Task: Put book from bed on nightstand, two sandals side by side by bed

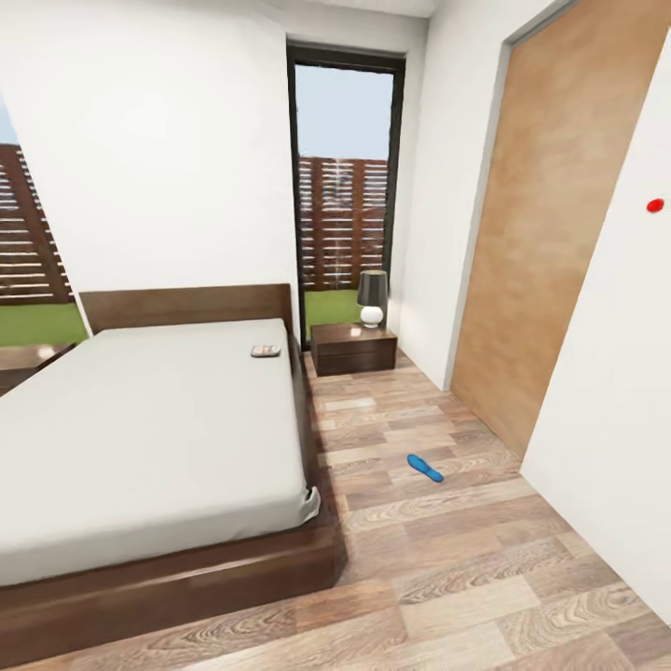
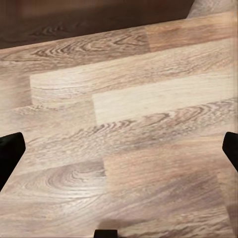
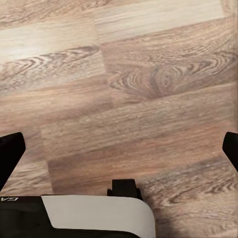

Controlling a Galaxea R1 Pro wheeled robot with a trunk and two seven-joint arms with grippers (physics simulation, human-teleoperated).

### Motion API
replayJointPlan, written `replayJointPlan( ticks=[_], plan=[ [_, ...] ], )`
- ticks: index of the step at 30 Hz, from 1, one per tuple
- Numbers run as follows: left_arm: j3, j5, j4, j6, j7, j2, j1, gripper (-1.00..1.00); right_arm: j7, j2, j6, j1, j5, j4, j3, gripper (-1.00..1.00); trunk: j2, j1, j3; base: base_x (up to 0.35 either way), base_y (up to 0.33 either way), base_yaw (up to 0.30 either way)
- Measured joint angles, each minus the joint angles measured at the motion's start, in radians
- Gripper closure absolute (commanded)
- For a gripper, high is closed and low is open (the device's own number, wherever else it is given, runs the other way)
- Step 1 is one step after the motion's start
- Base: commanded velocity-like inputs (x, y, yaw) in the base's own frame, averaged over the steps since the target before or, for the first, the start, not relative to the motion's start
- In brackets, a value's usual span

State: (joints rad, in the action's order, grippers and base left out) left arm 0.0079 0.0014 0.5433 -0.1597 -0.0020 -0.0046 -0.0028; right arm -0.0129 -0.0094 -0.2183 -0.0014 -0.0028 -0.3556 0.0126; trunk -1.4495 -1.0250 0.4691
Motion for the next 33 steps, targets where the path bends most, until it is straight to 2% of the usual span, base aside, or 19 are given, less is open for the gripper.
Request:
replayJointPlan(
  ticks=[33],
  plan=[
    [0.000,0.000,0.000,0.000,0.000,0.000,0.000,-1.00,-0.001,0.000,0.000,0.000,0.000,-0.001,0.000,-1.00,0.000,0.000,0.000,0.000,0.000,-0.224]
  ],
)
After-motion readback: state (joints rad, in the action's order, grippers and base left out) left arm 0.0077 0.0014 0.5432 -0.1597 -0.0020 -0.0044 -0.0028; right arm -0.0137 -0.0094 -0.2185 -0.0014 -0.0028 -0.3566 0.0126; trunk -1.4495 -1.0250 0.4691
